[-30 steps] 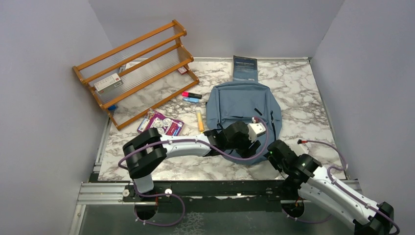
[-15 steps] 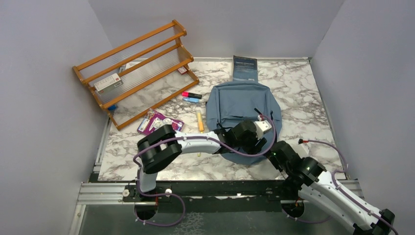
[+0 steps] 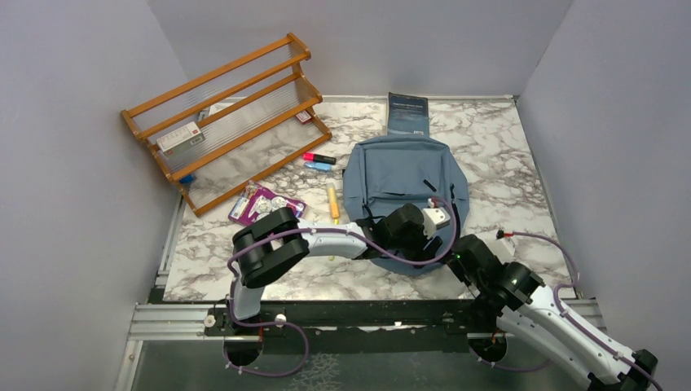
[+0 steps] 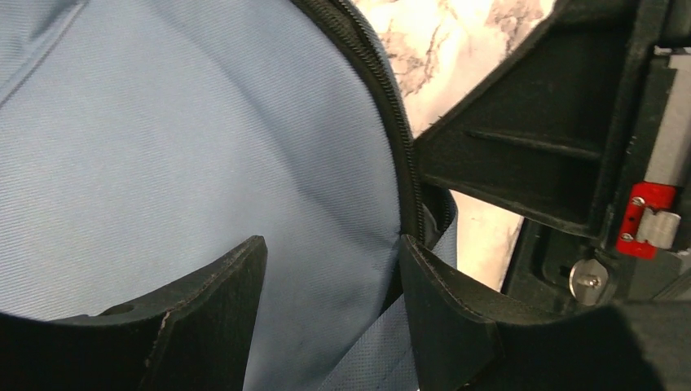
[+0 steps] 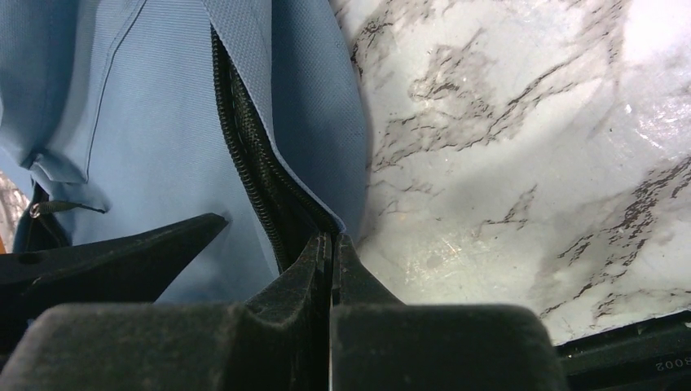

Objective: Pack the student bag
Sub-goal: Unzip the student bag at the center of the board.

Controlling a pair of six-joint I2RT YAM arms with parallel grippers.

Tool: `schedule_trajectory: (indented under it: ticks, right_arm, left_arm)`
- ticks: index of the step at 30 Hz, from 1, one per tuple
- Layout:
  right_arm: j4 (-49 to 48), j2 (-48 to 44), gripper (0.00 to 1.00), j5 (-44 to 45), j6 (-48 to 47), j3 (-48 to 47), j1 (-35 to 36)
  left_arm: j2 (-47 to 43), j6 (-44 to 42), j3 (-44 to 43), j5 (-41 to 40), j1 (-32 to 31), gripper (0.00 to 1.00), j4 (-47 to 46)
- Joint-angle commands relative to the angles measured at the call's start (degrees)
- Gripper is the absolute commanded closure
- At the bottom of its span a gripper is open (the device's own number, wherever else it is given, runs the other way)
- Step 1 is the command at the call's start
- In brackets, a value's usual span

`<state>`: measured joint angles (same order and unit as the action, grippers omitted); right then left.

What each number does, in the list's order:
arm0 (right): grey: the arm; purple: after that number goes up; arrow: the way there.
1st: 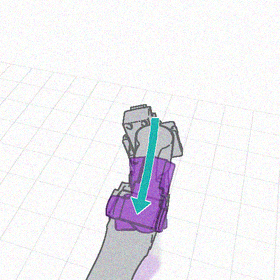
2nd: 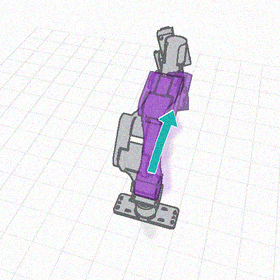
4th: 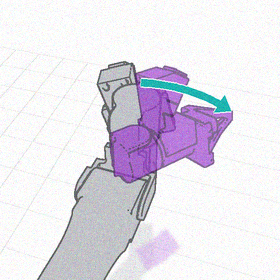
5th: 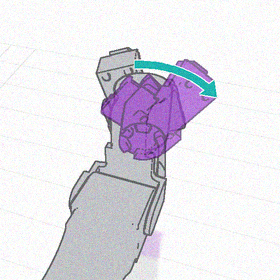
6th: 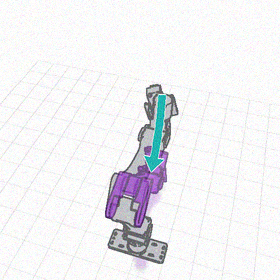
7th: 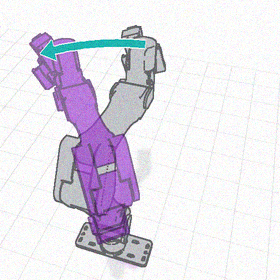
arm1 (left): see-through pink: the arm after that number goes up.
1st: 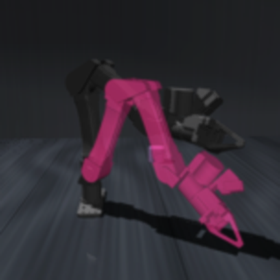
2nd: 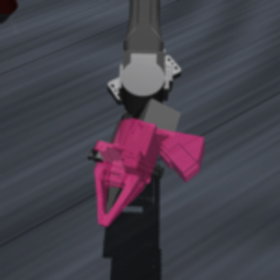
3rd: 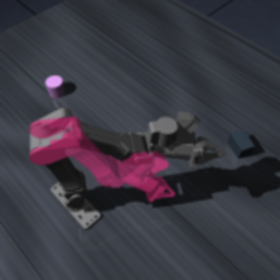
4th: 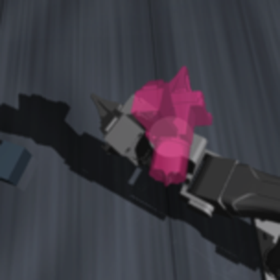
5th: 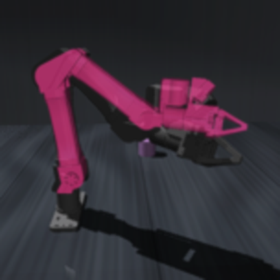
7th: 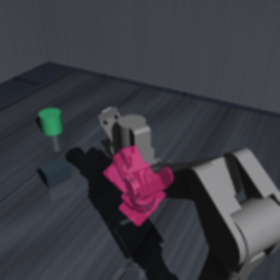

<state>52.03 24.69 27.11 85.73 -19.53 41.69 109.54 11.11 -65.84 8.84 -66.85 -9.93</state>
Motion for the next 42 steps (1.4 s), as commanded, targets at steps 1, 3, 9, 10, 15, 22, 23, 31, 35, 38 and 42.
schedule_trajectory:
  ticks: [1, 3, 9, 10, 15, 22, 23, 31, 35, 38, 42]
  right_arm:
    - [-1.6, -0.4, 0.97, 0.8, -0.6, -0.6, 0.4]
    - [-1.7, -0.4, 0.97, 0.7, -0.5, -0.6, 0.4]
    - [-1.7, -0.6, 0.98, 0.7, -0.7, -0.7, 0.4]
    - [-1.6, -0.7, 0.98, 0.7, -0.7, -0.7, 0.4]
    - [-0.7, -1.3, 0.98, 0.9, -0.4, -1.1, 0.4]
    - [2.6, -0.3, 0.99, 2.8, 2.7, -2.5, 0.4]
    - [2.8, 0.0, 0.99, 2.8, 3.3, -2.8, 0.4]
    - [2.1, 3.0, 0.99, 4.7, 0.3, -5.8, 0.4]
    - [3.6, 4.4, 0.99, 9.9, -2.6, -9.4, 0.4]
    - [5.8, 7.0, 0.99, 14.6, -5.9, -14.7, 0.4]
    - [2.1, 8.5, 1.0, 20.2, -16.5, -20.1, 0.4]
  left_arm:
    - [-0.1, 2.4, 2.2, 7.4, -0.8, 0.37, -5.6]
    - [0.2, 2.6, 2.1, 7.6, -0.9, 0.37, -5.6]
    - [1.9, 2.7, 0.8, 7.0, -0.9, 0.4, -4.8]
    - [2.2, 2.7, 0.5, 7.0, -0.9, 0.43, -4.7]
    - [2.4, 2.7, -0.8, 5.8, -0.9, 0.62, -3.3]
    - [0.6, 0.1, -5.2, 1.4, 0.1, 0.92, 2.8]
    - [0.3, -0.4, -6.3, 0.8, 0.5, 0.94, 4.0]
    - [-1.7, -5.1, -16.0, -0.9, 5.9, 1.0, 14.3]
    - [-2.9, -5.9, -20.4, 0.1, 10.2, 1.0, 18.3]
    - [-4.4, -5.6, -23.1, 1.6, 13.3, 1.0, 20.8]
    - [-5.7, -7.4, -28.6, 1.1, 14.8, 1.0, 25.8]
